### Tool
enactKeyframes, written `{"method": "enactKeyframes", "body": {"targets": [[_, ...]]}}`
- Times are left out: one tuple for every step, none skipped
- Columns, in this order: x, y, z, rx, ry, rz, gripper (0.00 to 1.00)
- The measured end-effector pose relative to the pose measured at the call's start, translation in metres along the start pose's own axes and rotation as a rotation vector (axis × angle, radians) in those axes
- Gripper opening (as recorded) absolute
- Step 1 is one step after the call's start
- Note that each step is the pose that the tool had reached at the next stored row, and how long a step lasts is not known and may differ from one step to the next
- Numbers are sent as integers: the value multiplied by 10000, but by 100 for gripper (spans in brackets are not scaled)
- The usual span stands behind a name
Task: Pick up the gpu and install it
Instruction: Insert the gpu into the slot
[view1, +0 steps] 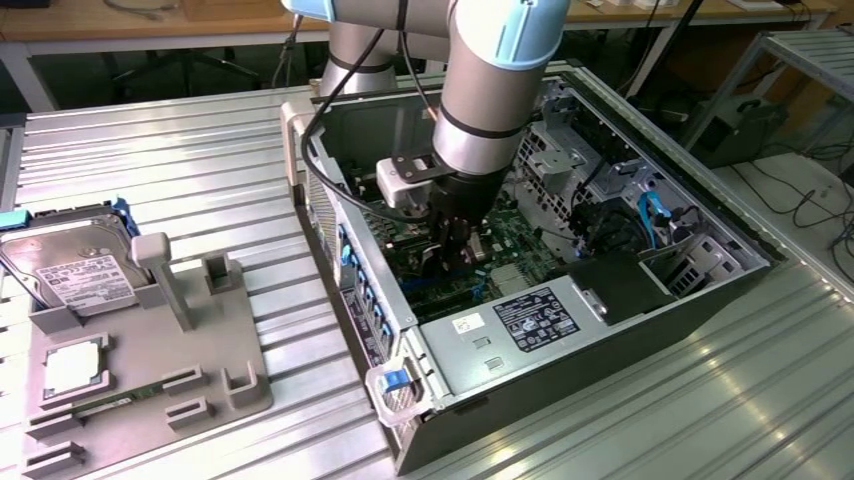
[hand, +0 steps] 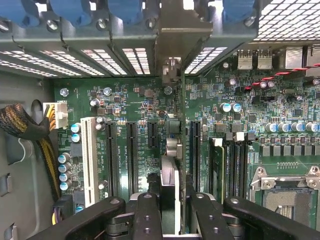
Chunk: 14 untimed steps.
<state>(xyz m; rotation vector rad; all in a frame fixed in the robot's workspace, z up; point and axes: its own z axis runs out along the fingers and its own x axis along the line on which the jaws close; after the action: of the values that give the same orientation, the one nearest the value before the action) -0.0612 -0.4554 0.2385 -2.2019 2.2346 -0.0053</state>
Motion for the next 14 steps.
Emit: {"method": "enactKeyframes", "body": {"targets": [[0, 0, 0, 0, 0, 0, 28], [0, 0, 0, 0, 0, 0, 28], [0, 0, 0, 0, 0, 0, 28], [0, 0, 0, 0, -1, 0, 28], [0, 0, 0, 0, 0, 0, 28], [0, 0, 3, 1, -3, 1, 28], [0, 0, 11, 1, -9, 1, 28], [0, 1, 15, -2, -10, 1, 28], [1, 1, 18, -2, -13, 1, 28], [1, 1, 18, -2, -14, 2, 28], [0, 1, 19, -2, -15, 1, 28], [0, 0, 19, 0, -20, 1, 28], [-1, 0, 12, 2, -24, 0, 28], [-2, 0, 0, 4, -28, -1, 28]]}}
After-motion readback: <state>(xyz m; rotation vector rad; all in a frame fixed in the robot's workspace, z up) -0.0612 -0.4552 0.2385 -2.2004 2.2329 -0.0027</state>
